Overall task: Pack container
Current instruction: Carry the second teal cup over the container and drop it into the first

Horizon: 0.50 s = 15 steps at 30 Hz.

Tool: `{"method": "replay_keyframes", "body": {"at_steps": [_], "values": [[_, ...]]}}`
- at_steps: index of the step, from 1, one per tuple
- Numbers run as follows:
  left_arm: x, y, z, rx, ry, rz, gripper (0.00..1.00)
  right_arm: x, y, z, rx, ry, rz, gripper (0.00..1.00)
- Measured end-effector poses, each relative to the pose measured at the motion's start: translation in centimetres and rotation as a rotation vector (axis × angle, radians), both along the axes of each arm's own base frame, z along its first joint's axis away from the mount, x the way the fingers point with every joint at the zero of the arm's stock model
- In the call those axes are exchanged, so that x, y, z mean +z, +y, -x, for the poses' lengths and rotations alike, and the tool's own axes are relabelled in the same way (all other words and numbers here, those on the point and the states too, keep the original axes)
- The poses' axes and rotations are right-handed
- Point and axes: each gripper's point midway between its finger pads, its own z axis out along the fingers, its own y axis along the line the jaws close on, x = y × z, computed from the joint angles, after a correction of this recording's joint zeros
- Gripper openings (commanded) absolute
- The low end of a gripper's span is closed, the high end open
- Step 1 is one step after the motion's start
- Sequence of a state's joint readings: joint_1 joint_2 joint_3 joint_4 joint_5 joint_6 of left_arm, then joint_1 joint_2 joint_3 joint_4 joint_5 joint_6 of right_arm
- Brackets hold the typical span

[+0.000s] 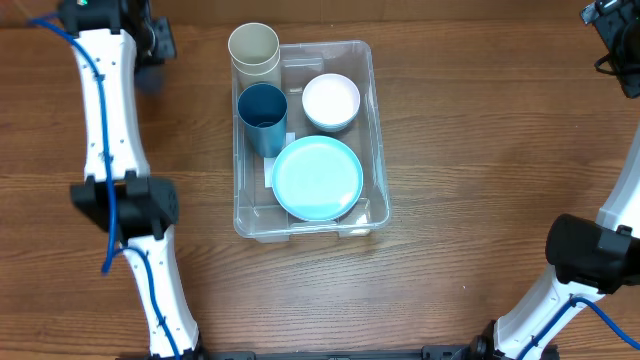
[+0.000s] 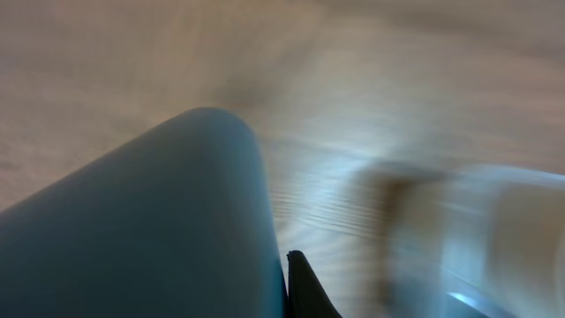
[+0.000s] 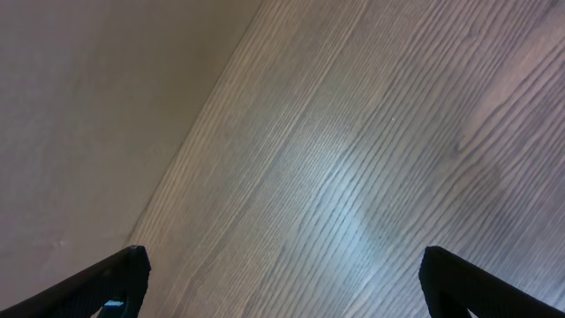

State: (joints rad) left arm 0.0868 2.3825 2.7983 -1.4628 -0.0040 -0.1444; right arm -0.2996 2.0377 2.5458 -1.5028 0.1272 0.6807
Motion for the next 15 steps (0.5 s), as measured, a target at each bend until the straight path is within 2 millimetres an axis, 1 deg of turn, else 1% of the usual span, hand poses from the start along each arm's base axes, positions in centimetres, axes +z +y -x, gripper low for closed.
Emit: {"method": "replay_keyframes", "body": {"at_steps": [2, 3, 4, 5, 6, 7, 8, 9, 11, 13, 15], "values": [[8.5, -3.8, 3.0, -0.084, -0.16, 0.02, 0.04, 0.0, 0.0, 0.0, 0.0, 0.0, 0.0, 1.0], [12.7, -6.4, 5.0, -0.144, -0.249, 0.029, 0.04, 0.0, 0.0, 0.0, 0.001, 0.001, 0.0, 1.0], [16.4, -9.2, 7.4, -0.214, -0.328, 0.039, 0.04, 0.0, 0.0, 0.0, 0.001, 0.0, 0.0, 1.0], [19.8, -12.6, 10.6, -0.308, -0.404, 0.062, 0.04, 0.0, 0.0, 0.0, 0.0, 0.0, 0.0, 1.0], [21.4, -15.3, 13.5, -0.388, -0.426, 0.086, 0.04, 0.0, 0.0, 0.0, 0.001, 0.0, 0.0, 1.0], [21.3, -16.9, 15.6, -0.441, -0.394, 0.098, 0.04, 0.0, 0.0, 0.0, 0.0, 0.001, 0.0, 1.0], [20.3, -18.2, 16.7, -0.483, -0.342, 0.103, 0.04, 0.0, 0.0, 0.0, 0.001, 0.0, 0.0, 1.0], [18.8, -19.1, 17.1, -0.51, -0.283, 0.102, 0.04, 0.0, 0.0, 0.0, 0.001, 0.001, 0.0, 1.0], [15.8, -21.8, 16.6, -0.571, -0.186, 0.097, 0.04, 0.0, 0.0, 0.0, 0.001, 0.0, 0.0, 1.0], [14.1, -22.6, 16.4, -0.583, -0.128, 0.091, 0.04, 0.0, 0.0, 0.0, 0.001, 0.001, 0.0, 1.0], [12.9, -22.5, 16.3, -0.579, -0.087, 0.081, 0.04, 0.0, 0.0, 0.0, 0.001, 0.0, 0.0, 1.0]]}}
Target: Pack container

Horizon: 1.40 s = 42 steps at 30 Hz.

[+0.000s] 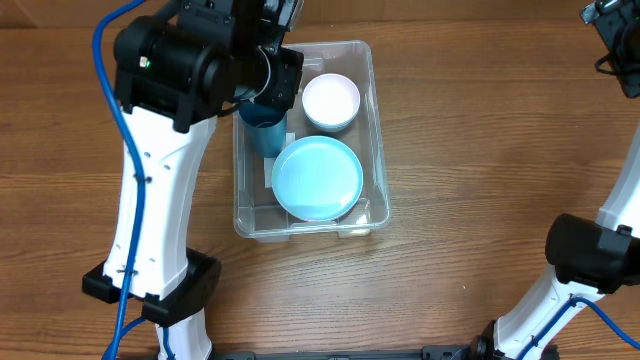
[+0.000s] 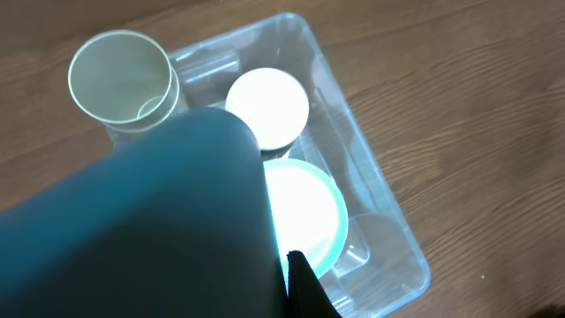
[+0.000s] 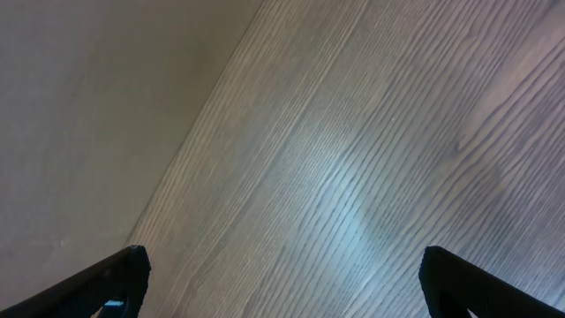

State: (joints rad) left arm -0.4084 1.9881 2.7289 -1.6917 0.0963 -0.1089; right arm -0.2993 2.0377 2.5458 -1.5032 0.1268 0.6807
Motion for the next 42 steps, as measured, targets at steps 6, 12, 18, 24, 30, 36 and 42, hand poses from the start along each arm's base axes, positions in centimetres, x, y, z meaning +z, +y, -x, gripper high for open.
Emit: {"method": "replay_keyframes", "body": {"at_steps": [6, 12, 18, 24, 30, 36, 42], "values": [[-5.9, 1.7, -1.1, 0.063, 0.135, -0.154, 0.04, 0.0, 0.0, 0.0, 0.0, 0.0, 0.0, 1.0], [-9.7, 2.2, -3.4, 0.105, 0.158, -0.19, 0.04, 0.0, 0.0, 0.0, 0.0, 0.0, 0.0, 1.0], [-12.3, 2.2, -4.0, 0.108, 0.189, -0.207, 0.79, 0.0, 0.0, 0.0, 0.0, 0.001, 0.0, 1.0], [-11.5, 2.2, -4.6, 0.118, 0.156, -0.193, 0.76, 0.0, 0.0, 0.0, 0.0, 0.0, 0.0, 1.0], [-3.0, 3.6, -2.8, 0.143, 0.018, -0.127, 0.95, 0.0, 0.0, 0.0, 0.0, 0.0, 0.0, 1.0], [13.2, 7.0, 12.3, 0.16, -0.323, 0.239, 1.0, 0.0, 0.0, 0.0, 0.0, 0.0, 0.0, 1.0], [15.1, 7.8, 15.9, 0.132, -0.387, 0.29, 1.0, 0.0, 0.0, 0.0, 0.001, 0.001, 0.0, 1.0]]}}
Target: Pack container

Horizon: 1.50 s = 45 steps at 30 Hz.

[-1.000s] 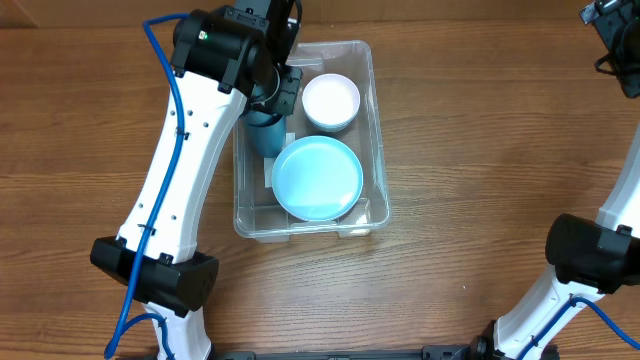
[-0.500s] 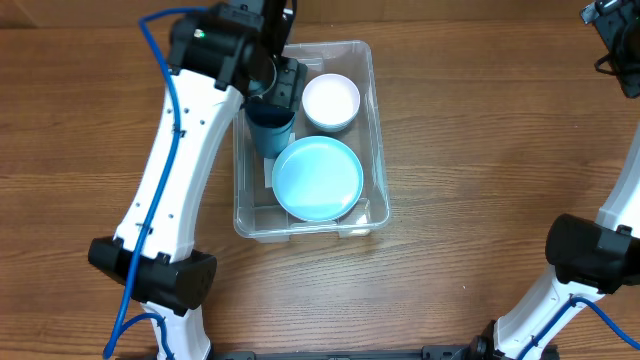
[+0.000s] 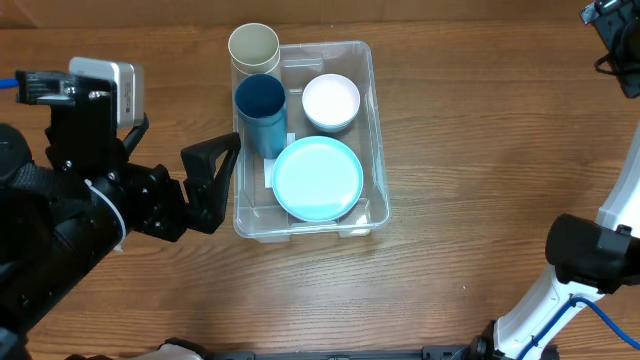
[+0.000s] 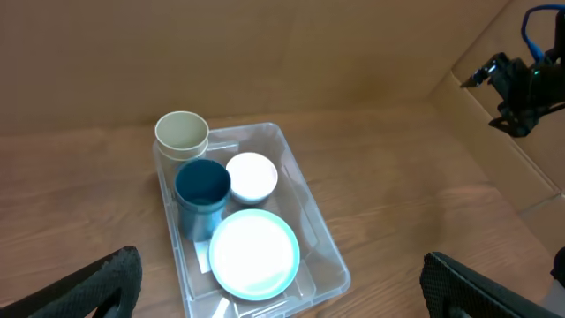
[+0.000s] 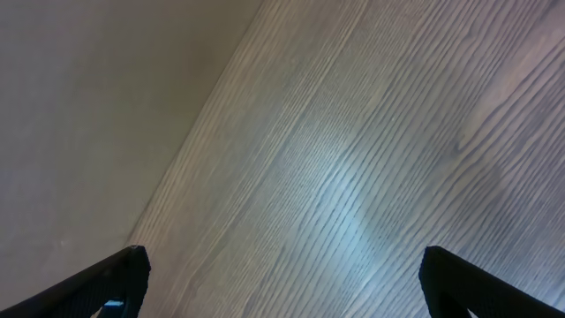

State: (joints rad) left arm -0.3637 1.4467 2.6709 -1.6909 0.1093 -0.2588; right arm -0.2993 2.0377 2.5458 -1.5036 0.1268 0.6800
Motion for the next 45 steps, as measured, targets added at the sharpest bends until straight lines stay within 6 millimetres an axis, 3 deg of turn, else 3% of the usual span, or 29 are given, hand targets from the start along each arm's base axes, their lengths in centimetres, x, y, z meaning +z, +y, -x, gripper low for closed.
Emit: {"method": "replay_keyframes", "body": {"at_steps": [4, 7, 9, 12, 14, 16, 19, 22, 26, 33, 37, 45], "values": [[0.1, 1.1, 1.2, 0.009, -0.038, -0.047, 1.0, 0.0, 0.0, 0.0, -0.001, -0.001, 0.0, 1.0], [-1.5, 2.9, 2.0, 0.071, -0.012, -0.099, 1.0, 0.0, 0.0, 0.0, -0.001, -0.001, 0.001, 1.0], [-3.3, 5.4, 1.9, 0.188, 0.003, -0.115, 1.0, 0.0, 0.0, 0.0, -0.001, -0.001, 0.0, 1.0], [-4.5, 7.6, 1.7, 0.306, -0.115, -0.081, 1.0, 0.0, 0.0, 0.0, -0.001, 0.0, 0.0, 1.0], [-4.5, 7.9, 1.7, 0.33, -0.28, -0.038, 1.0, 0.0, 0.0, 0.0, 0.0, 0.0, -0.001, 1.0], [-7.3, 8.3, 1.5, 0.354, -0.405, -0.009, 1.0, 0.0, 0.0, 0.0, -0.001, 0.0, 0.0, 1.0], [-11.7, 8.3, -0.4, 0.343, -0.549, 0.022, 1.0, 0.0, 0.0, 0.0, -0.001, 0.0, 0.0, 1.0], [-19.2, 7.6, -1.9, 0.282, -0.609, 0.035, 1.0, 0.0, 0.0, 0.0, -0.001, 0.0, 0.0, 1.0], [-24.4, 7.0, -1.7, 0.242, -0.645, 0.028, 1.0, 0.0, 0.0, 0.0, -0.001, -0.001, 0.0, 1.0], [-30.4, 6.2, -2.6, 0.154, -0.639, -0.195, 1.0, 0.0, 0.0, 0.0, -0.001, 0.0, 0.0, 1.0], [-34.7, 6.1, -3.1, 0.113, -0.564, -0.292, 1.0, 0.0, 0.0, 0.0, -0.001, 0.0, 0.0, 1.0], [-35.4, 6.2, -3.1, 0.083, -0.572, -0.389, 1.0, 0.0, 0.0, 0.0, -0.001, 0.0, -0.001, 1.0]]}}
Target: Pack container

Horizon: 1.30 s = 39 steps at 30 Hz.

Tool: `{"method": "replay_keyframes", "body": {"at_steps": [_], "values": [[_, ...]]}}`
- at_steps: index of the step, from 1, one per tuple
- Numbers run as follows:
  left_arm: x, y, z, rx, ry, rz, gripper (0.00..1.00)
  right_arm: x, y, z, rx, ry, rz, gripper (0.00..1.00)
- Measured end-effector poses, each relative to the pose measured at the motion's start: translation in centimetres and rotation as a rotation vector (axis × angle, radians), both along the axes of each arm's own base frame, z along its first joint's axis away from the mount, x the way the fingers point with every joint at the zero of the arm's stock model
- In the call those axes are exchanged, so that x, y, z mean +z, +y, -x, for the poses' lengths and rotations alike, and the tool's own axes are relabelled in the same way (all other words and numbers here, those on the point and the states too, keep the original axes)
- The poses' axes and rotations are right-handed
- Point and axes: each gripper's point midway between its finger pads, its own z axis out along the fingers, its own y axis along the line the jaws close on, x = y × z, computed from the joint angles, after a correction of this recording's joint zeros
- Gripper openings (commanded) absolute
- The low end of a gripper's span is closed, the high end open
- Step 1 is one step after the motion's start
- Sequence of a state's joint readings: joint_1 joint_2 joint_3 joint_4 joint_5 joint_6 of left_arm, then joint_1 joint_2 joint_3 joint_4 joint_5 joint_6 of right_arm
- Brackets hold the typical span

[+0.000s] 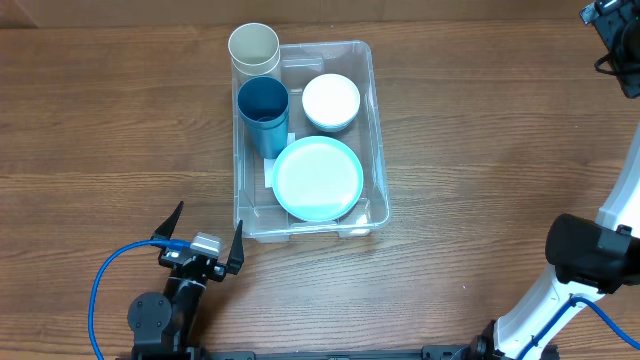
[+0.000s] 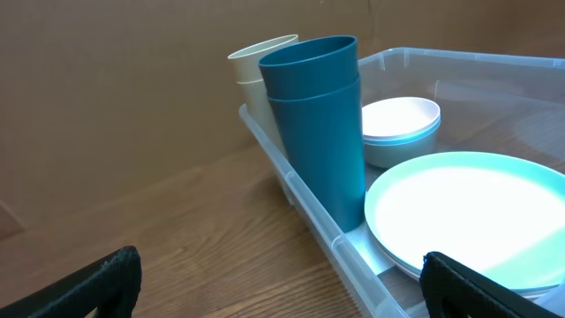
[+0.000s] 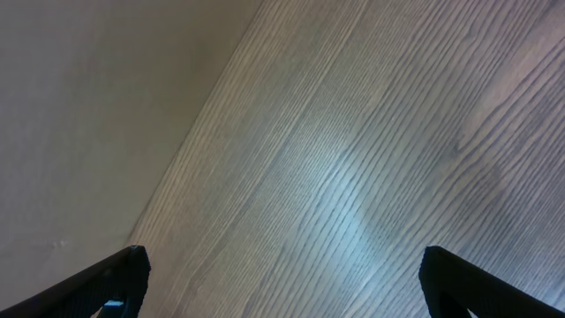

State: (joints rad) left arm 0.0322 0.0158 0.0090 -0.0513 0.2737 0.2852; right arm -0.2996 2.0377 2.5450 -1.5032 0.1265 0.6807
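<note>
A clear plastic container (image 1: 378, 150) sits mid-table. Inside it are a dark teal cup (image 1: 263, 115), a white bowl (image 1: 331, 101) and a pale cyan plate (image 1: 318, 178). The left wrist view shows the teal cup (image 2: 318, 124) as two stacked cups. A cream cup (image 1: 253, 48) stands at the container's far left corner; I cannot tell whether it is inside the wall. My left gripper (image 1: 205, 232) is low, just off the container's near left corner, open and empty (image 2: 282, 291). My right gripper (image 3: 282, 287) is open and empty over bare wood.
The wooden table (image 1: 480, 180) surrounds the container. The right arm's base (image 1: 585, 250) stands near the front right, and its wrist (image 1: 612, 28) hangs at the far right corner by a brown wall (image 3: 97, 97). A blue cable (image 1: 105, 285) loops at the front left.
My left gripper was high above the table, left of the container and open. Now it is low by the container's near left corner, still open. The container's contents and the right arm are unchanged.
My left gripper held a teal cup at the far left of the table while another teal cup stood in the container. Then it was over the container with that cup. Later it was open and high up, with the cup stacked inside. Now it rests low at the front.
</note>
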Motion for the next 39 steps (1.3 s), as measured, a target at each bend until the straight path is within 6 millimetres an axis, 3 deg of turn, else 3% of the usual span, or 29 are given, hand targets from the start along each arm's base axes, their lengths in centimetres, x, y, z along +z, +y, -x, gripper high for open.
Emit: {"method": "replay_keyframes", "body": {"at_steps": [11, 13, 16, 17, 19, 21, 23, 25, 29, 31, 33, 34, 36, 37, 38, 39], "values": [[0.0, 0.0, 0.0, 0.0, -0.002, -0.007, 1.0, 0.0, 0.0, 0.0, 0.0, 0.001, 0.001, 1.0], [0.0, 0.0, 0.0, 0.0, -0.002, -0.006, 1.0, 0.0, 0.7, -0.2, 0.016, 0.001, 0.001, 1.0], [0.0, 0.0, 0.0, 0.0, -0.001, -0.007, 1.0, 1.0, 5.5, -1.1, 0.12, -0.02, 0.008, 1.0], [0.0, 0.0, 0.0, 0.0, -0.001, -0.007, 1.0, 2.5, 9.2, -0.9, 0.199, -0.055, 0.013, 1.0], [0.0, 0.0, 0.0, 0.0, -0.001, -0.007, 1.0, 5.5, 14.2, 0.4, 0.31, -0.127, 0.019, 1.0], [0.0, 0.0, 0.0, 0.0, -0.001, -0.007, 1.0, 8.8, 17.8, 2.8, 0.399, -0.205, 0.018, 1.0], [0.0, 0.0, 0.0, 0.0, -0.001, -0.007, 1.0, 11.6, 19.1, 5.9, 0.437, -0.273, 0.022, 1.0], [0.0, 0.0, 0.0, 0.0, -0.001, -0.007, 1.0, 13.0, 18.2, 8.6, 0.424, -0.321, 0.05, 1.0], [0.0, 0.0, 0.0, 0.0, -0.002, -0.007, 1.0, 15.1, 18.3, 8.2, 0.5, -0.595, 0.193, 1.0], [0.0, 0.0, 0.0, 0.0, -0.002, -0.007, 1.0, 15.7, 19.3, 9.7, 0.602, -0.795, 0.309, 1.0], [0.0, 0.0, 0.0, 0.0, -0.001, -0.007, 1.0, 15.2, 20.1, 11.9, 0.681, -0.928, 0.407, 1.0], [0.0, 0.0, 0.0, 0.0, -0.002, -0.007, 1.0, 14.1, 20.4, 13.2, 0.722, -0.964, 0.454, 1.0], [0.0, 0.0, 0.0, 0.0, -0.001, -0.007, 1.0, 10.8, 21.0, 15.6, 0.81, -0.976, 0.531, 1.0], [0.0, 0.0, 0.0, 0.0, -0.001, -0.007, 1.0, 7.6, 21.3, 16.6, 0.877, -0.943, 0.563, 1.0], [0.0, 0.0, 0.0, 0.0, -0.002, -0.007, 1.0, 6.4, 21.4, 17.0, 0.906, -0.936, 0.598, 1.0], [0.0, 0.0, 0.0, 0.0, -0.002, -0.007, 1.0, 3.7, 21.3, 17.6, 0.939, -0.908, 0.6, 1.0]]}}
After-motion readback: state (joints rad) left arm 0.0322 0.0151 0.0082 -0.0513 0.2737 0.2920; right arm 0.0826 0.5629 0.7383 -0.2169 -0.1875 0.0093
